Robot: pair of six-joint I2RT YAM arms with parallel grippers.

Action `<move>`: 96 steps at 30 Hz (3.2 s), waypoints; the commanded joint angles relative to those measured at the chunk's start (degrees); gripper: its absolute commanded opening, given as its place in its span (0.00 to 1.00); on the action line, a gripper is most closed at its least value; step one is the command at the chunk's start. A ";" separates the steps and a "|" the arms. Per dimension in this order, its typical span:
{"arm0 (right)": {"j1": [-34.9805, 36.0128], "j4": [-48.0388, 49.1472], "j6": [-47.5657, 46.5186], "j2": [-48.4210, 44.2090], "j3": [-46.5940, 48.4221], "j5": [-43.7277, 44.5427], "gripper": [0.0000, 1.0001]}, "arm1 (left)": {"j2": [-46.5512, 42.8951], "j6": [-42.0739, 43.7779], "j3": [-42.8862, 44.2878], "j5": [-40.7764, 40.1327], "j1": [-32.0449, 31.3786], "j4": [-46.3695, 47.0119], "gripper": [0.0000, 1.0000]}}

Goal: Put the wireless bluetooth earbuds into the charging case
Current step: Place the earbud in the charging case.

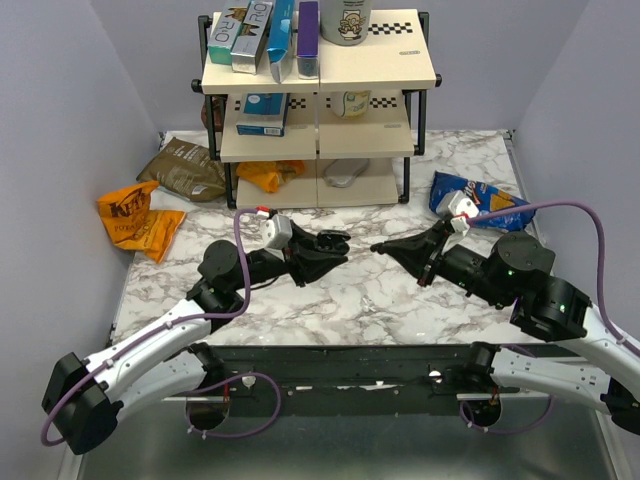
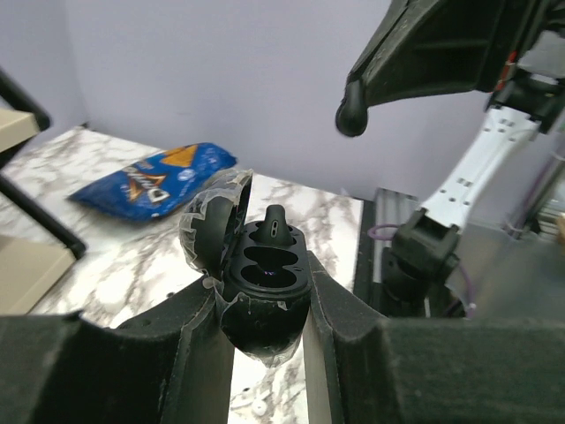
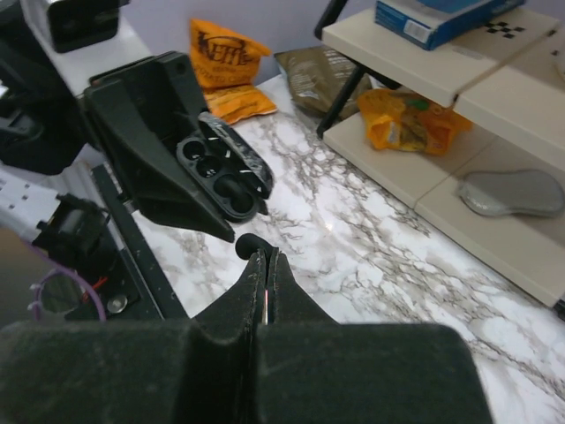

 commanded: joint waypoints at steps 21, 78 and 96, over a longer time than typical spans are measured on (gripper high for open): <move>1.91 15.09 -2.74 5.05 -1.07 -9.66 0.01 | 4.28 -5.50 3.22 6.07 0.37 5.89 0.00; 2.79 16.86 -5.38 12.08 -3.09 -5.44 0.03 | 2.52 -5.41 2.16 4.40 0.20 5.10 0.00; 2.88 16.50 -4.50 11.99 -2.48 -4.73 0.29 | 1.73 -5.15 1.46 3.26 0.20 4.83 0.00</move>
